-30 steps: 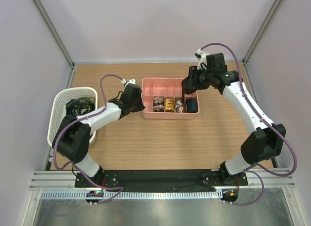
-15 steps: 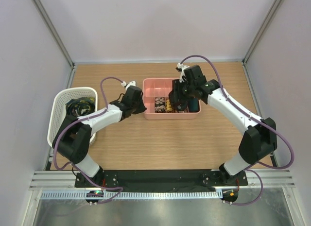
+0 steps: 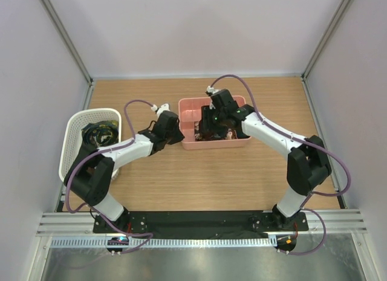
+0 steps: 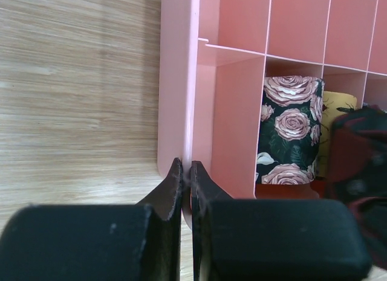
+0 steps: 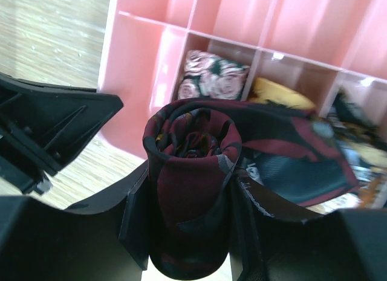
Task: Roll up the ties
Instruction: Place the rolled tie into the container
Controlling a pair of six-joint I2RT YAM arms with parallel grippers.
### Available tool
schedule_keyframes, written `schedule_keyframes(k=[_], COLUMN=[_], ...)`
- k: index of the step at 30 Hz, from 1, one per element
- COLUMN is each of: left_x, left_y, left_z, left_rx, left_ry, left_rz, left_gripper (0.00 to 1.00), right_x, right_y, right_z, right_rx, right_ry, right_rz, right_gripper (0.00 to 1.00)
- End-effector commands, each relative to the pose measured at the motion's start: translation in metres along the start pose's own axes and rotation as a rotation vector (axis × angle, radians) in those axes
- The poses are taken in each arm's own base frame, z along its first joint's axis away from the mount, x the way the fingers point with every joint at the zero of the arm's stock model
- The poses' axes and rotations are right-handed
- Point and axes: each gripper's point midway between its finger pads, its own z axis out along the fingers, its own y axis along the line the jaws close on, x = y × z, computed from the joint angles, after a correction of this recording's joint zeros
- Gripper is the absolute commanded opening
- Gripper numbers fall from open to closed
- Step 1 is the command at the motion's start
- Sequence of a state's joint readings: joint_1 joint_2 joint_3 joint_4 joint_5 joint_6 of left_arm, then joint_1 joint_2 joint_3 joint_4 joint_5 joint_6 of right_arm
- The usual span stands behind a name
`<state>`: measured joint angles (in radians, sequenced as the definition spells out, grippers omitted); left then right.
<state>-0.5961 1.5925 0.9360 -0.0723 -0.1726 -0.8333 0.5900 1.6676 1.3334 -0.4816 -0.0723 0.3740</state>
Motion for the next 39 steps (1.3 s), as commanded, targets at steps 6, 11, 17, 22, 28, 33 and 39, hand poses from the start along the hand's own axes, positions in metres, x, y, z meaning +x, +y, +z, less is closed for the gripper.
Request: schedule_keyframes(k=[6,11,17,22,28,33,39], left_x=[-0.031,-0.034,-0.027,-0.032,-0.042,-0.051,-0.051], left_y=[-0.032,-0.028,-0.025,-0.017,0.001,0.006,0.011], left_z=[-0.017,-0.021,-0.017,-0.023,-0.04,-0.053,-0.056], left_rx=[0.128,0.118,0.122,0.092,0.03,0.027,0.014], left_ry=[-0.128,-0.148,-0.13,-0.16,-0.205,-0.254,-0.245], left_rz=[-0.041,-0.029,-0.015,-0.012,-0.019,-0.033,-0.023], left_gripper=[0.06,0.12,0.12,0.13,0.18,0.2,0.2], right_x=[-0.02,-0.02,-0.018,-0.019,-0.013,-0.004,0.008], right_y=[0.047,0.057,0.06,0.061,0.063,0.063,0.055], right_z=[0.016,0.025,0.035,0.042,0.056,0.066,0.078], right_rx=[-0.034,0.007,0.039,0.055,0.093,0.147,0.233], right_ry=[-0.072,-0.082,-0.077,-0.076,-0.051,-0.02,0.02], right_rz=[0.026,0.038,0.051,0.062,0.054,0.044,0.047], right_gripper=[0.01,0.01,0.01,0.01,0.01,0.01,0.01])
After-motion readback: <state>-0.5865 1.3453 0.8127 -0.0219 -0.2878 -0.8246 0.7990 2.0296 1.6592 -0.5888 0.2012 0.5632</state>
